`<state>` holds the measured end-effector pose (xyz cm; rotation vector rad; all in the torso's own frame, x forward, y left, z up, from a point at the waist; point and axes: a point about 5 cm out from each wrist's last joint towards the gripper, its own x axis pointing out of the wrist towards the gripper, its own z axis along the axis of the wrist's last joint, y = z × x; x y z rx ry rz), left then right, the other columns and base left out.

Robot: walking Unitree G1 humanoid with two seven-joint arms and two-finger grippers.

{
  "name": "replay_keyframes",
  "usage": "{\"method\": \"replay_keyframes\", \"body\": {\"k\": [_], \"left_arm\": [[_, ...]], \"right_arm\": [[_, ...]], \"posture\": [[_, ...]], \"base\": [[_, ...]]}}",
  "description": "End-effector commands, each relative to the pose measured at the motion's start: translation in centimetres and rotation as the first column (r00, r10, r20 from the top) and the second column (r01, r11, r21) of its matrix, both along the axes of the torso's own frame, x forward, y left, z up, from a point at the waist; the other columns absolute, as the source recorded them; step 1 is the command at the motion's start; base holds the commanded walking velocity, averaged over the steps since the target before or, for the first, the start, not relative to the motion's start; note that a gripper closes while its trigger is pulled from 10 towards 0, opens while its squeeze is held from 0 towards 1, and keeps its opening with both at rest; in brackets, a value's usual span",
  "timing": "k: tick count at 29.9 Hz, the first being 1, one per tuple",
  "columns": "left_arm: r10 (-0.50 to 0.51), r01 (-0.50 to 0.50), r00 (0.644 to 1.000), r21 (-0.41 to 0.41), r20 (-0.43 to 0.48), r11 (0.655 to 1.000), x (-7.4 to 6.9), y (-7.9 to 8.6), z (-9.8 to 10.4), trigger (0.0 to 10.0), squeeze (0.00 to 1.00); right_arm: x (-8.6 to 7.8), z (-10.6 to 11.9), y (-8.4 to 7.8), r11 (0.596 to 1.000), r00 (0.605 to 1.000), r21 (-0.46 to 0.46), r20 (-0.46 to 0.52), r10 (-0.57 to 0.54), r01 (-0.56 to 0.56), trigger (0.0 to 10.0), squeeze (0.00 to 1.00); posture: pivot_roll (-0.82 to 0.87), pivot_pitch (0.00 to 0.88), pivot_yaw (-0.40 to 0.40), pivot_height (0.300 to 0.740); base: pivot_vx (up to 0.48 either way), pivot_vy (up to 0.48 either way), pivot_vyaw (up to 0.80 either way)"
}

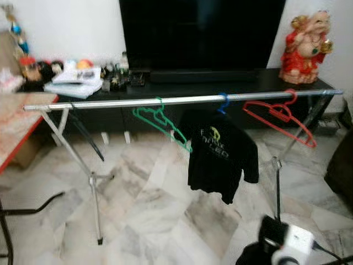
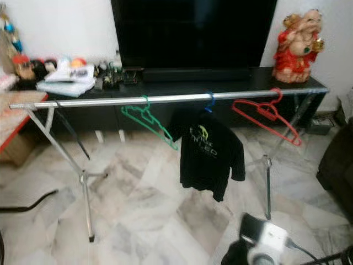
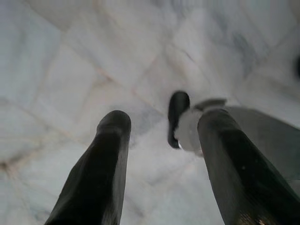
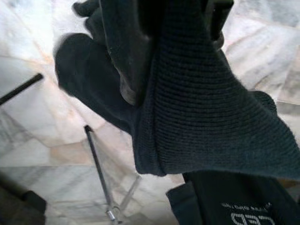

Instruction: Hang hanger

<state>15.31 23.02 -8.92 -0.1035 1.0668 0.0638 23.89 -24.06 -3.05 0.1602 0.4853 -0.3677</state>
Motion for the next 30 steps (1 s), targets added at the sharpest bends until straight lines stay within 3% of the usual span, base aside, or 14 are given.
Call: {"method": "replay_keyframes", "body": {"k": [1, 16, 30], "left_arm": [[-0.020, 0.020, 1.000, -0.007, -0.007, 1.000, 0.0, -0.5, -0.1, 10.0, 0.00], [-0.001, 0.001, 1.000, -0.008, -0.025, 1.000, -0.9, -0.5, -0.5, 10.0, 0.00], [-0.009, 0.010, 0.999, 0.015, -0.034, 1.000, -1.6, -0.9, -0.8, 10.0, 0.00]], "right_arm": [[0.3, 0.6, -0.8, 1.000, 1.000, -0.026, 0.030, -0.006, 0.007, 10.0, 0.00], [2.6, 3.2, -0.9, 0.996, 0.983, -0.080, 0.178, 0.044, -0.030, 10.0, 0.00], [3.4, 3.9, -0.5, 0.994, 0.974, -0.088, 0.211, 0.076, -0.059, 10.0, 0.00]], "posture": [[0.09, 0.000, 0.031, 0.740], [0.10, 0.000, 0.014, 0.740], [0.10, 0.000, 0.006, 0.740]], "base": [[0.285, 0.000, 0.00], [0.289, 0.000, 0.00], [0.206, 0.000, 0.00]]}}
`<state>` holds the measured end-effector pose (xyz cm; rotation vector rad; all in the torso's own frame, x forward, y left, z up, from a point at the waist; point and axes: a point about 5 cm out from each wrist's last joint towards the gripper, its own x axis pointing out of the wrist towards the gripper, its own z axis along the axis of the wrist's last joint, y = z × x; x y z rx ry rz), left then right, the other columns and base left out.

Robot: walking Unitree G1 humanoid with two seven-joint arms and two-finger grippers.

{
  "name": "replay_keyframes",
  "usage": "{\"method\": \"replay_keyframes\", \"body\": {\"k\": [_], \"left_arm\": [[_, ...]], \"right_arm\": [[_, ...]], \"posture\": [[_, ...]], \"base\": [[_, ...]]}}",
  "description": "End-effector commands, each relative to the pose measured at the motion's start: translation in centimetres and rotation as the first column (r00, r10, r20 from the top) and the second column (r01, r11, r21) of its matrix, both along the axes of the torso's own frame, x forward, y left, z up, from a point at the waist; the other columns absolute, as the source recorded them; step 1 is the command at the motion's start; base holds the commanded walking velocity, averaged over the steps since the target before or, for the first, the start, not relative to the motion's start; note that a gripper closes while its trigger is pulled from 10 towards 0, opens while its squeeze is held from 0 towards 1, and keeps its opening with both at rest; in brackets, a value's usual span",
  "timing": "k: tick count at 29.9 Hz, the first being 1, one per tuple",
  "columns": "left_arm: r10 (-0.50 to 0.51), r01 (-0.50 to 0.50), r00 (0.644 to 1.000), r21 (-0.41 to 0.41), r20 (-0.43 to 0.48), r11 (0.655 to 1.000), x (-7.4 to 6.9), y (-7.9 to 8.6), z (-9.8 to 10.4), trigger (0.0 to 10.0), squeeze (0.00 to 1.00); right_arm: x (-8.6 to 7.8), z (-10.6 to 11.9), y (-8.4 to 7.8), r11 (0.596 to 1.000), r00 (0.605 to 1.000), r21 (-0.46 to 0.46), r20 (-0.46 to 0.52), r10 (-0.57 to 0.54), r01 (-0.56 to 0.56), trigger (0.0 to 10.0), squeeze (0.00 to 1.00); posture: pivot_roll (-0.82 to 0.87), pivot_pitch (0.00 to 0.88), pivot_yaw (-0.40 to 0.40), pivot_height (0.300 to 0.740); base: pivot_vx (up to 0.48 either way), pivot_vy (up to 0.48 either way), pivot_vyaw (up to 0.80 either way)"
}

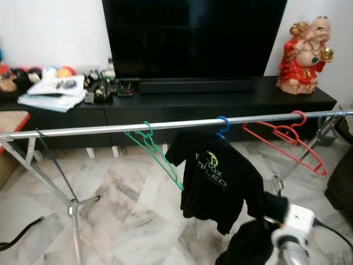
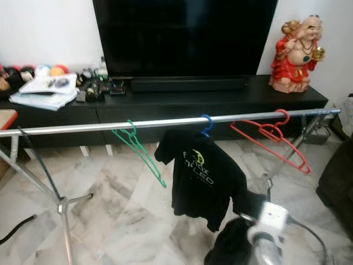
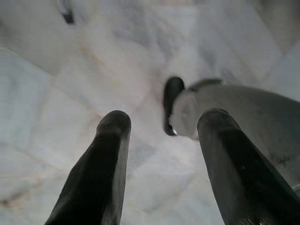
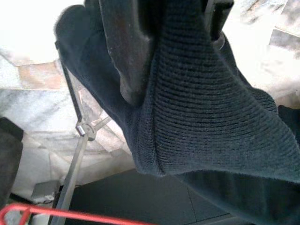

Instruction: Hang hanger

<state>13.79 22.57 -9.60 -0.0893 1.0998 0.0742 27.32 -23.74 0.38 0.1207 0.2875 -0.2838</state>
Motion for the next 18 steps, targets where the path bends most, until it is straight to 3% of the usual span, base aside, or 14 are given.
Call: {"method": "replay_keyframes", "body": {"k": [1, 13, 18], "left_arm": [[0.005, -0.005, 1.000, -0.013, 0.013, 1.000, -0.05, -0.71, -0.15, 10.0, 0.00], [-0.014, 0.014, 1.000, -0.003, 0.019, 1.000, 0.26, -1.05, -0.12, 10.0, 0.00], [-0.020, 0.020, 1.000, -0.003, 0.020, 1.000, 0.38, -1.39, -0.14, 10.0, 0.00]], "right_arm": [[-0.02, 0.44, -0.82, 1.000, 1.000, -0.024, 0.022, -0.007, 0.008, 10.0, 0.00], [-0.34, 0.03, -0.49, 1.000, 1.000, -0.020, 0.007, 0.007, -0.007, 10.0, 0.00], [-0.49, -0.26, -0.24, 1.000, 1.000, -0.012, -0.007, 0.017, -0.017, 10.0, 0.00]], "posture": [[0.10, 0.000, 0.006, 0.740], [0.10, 0.000, 0.006, 0.740], [0.10, 0.000, 0.007, 0.740]], "base": [[0.000, 0.000, 0.00], [0.000, 0.000, 0.00], [0.000, -0.407, 0.00]]}}
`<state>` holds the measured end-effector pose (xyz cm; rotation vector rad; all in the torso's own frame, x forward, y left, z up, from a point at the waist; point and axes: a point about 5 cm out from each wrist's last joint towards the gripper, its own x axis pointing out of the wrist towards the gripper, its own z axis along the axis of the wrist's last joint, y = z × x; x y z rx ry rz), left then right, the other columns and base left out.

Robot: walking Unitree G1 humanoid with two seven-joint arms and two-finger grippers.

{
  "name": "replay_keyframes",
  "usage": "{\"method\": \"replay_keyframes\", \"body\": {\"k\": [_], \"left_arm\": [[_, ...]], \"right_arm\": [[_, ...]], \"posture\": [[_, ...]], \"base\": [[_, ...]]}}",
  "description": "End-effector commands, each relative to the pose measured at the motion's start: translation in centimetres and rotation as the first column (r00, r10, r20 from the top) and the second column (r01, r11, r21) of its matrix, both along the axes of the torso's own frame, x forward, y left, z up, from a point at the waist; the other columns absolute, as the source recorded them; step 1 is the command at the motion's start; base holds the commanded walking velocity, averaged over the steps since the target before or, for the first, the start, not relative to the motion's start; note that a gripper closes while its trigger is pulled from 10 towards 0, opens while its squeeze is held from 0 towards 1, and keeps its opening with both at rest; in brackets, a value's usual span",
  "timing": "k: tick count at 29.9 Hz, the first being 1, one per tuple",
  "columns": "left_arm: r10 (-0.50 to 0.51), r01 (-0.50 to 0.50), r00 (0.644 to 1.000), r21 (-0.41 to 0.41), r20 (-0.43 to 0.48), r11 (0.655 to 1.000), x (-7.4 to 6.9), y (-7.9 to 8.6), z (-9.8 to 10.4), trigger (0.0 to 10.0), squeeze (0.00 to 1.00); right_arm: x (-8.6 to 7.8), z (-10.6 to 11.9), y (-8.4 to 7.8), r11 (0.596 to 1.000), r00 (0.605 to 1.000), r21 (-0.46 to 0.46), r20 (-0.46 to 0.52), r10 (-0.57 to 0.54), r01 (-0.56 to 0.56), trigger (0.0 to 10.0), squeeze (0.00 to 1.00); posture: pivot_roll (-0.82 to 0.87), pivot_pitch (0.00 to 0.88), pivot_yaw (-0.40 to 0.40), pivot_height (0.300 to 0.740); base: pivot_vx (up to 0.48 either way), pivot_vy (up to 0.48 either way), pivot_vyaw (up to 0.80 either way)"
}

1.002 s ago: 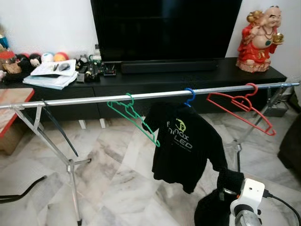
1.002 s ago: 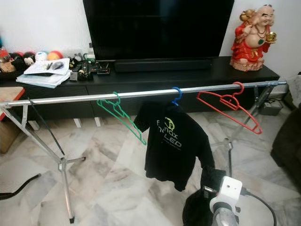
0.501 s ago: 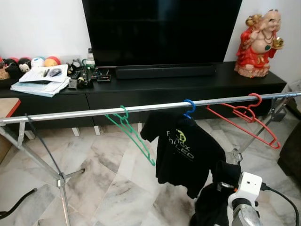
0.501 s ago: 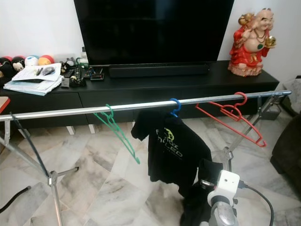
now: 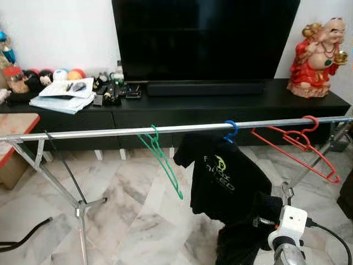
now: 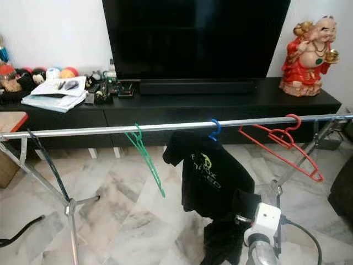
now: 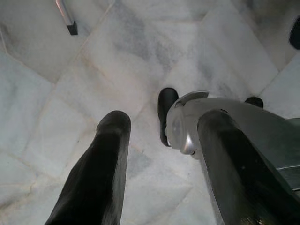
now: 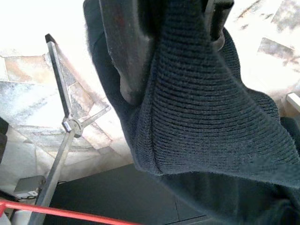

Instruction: Hang hanger

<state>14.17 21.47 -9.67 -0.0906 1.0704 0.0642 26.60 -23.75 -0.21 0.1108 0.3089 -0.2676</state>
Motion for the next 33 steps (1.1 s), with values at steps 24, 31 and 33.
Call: {"method": "replay_keyframes", "body": {"k": [24, 31, 33], "left_arm": [[0.037, -0.051, 0.980, 0.067, 0.197, 0.996, 4.8, 1.0, 2.4, 10.0, 0.00], [0.020, -0.083, 0.834, 0.090, 0.552, 0.992, 9.4, 1.8, 6.7, 10.0, 0.00], [-0.005, -0.062, 0.779, 0.085, 0.627, 0.994, 10.2, 1.3, 7.9, 10.0, 0.00]], "right_arm": [[-1.4, -1.9, 0.8, 0.996, 0.987, 0.022, -0.129, 0.093, -0.091, 10.0, 0.00], [-2.4, -2.9, 1.1, 0.994, 0.976, 0.038, -0.190, 0.108, -0.102, 10.0, 0.00], [-2.6, -3.1, 1.1, 0.994, 0.973, 0.037, -0.204, 0.106, -0.100, 10.0, 0.00]], "posture": [[0.10, 0.000, 0.011, 0.740], [0.11, 0.000, 0.009, 0.740], [0.11, 0.000, 0.010, 0.740]], "base": [[0.000, -0.319, 0.00], [0.000, 0.000, 0.00], [0.000, 0.000, 0.00]]}}
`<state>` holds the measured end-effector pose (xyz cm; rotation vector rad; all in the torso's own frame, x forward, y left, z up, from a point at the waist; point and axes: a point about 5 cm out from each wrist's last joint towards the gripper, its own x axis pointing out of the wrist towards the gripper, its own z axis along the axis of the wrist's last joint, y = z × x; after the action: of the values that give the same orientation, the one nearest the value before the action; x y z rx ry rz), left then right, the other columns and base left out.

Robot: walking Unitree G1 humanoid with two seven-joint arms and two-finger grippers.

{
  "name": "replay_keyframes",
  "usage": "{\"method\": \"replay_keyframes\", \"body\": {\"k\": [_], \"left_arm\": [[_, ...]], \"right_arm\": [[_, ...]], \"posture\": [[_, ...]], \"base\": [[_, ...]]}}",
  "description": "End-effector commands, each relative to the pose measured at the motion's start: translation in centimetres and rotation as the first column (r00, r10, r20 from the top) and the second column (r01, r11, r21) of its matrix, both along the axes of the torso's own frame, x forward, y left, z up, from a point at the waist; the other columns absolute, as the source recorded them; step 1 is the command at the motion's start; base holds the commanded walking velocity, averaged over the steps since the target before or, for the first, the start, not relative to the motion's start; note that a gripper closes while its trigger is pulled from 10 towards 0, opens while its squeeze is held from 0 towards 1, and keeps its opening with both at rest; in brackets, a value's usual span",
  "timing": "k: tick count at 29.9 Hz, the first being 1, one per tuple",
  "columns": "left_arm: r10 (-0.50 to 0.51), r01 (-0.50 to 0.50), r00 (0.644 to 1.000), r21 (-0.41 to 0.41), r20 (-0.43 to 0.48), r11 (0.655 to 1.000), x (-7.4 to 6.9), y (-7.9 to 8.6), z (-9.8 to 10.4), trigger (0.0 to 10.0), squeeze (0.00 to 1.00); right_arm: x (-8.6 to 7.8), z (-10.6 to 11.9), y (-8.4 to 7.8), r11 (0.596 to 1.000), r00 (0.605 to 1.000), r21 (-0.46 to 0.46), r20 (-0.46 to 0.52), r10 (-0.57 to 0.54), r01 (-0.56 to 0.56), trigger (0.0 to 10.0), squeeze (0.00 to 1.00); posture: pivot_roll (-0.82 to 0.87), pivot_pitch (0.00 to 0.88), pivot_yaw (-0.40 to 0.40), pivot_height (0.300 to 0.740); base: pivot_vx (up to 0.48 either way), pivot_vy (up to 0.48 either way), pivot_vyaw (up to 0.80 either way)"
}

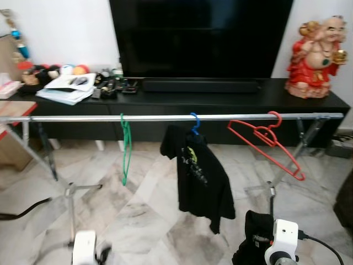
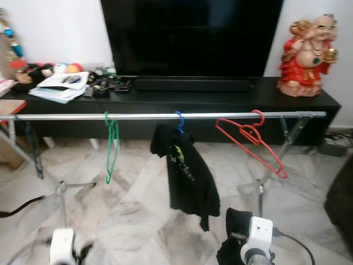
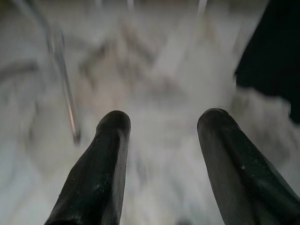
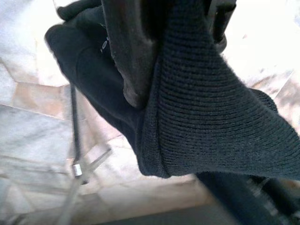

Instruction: Hang hanger

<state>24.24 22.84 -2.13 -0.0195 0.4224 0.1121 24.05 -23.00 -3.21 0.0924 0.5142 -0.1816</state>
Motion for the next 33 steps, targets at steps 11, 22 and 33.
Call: {"method": "replay_keyframes", "body": {"k": [11, 22, 33], "left_arm": [[-0.144, 0.130, 0.958, 0.073, 0.247, 0.989, 0.4, -3.2, 3.7, 10.0, 0.00], [-0.124, 0.108, 0.946, 0.071, 0.299, 0.992, 1.0, -3.5, 5.4, 10.0, 0.00], [-0.085, 0.076, 0.938, 0.040, 0.337, 0.996, 1.4, -3.3, 6.7, 10.0, 0.00]], "right_arm": [[0.0, -0.1, 0.1, 1.000, 1.000, 0.005, -0.007, 0.013, -0.013, 10.0, 0.00], [0.0, -0.2, 0.3, 1.000, 0.999, -0.001, -0.020, 0.026, -0.026, 10.0, 0.00], [-0.2, -0.4, 0.4, 1.000, 0.999, -0.003, -0.043, 0.027, -0.027, 10.0, 0.00]], "posture": [[0.11, 0.000, 0.007, 0.740], [0.12, 0.000, -0.002, 0.740], [0.13, 0.000, -0.008, 0.740]], "base": [[0.000, 0.000, 0.00], [0.000, -0.287, 0.00], [0.000, -0.094, 0.00]]}}
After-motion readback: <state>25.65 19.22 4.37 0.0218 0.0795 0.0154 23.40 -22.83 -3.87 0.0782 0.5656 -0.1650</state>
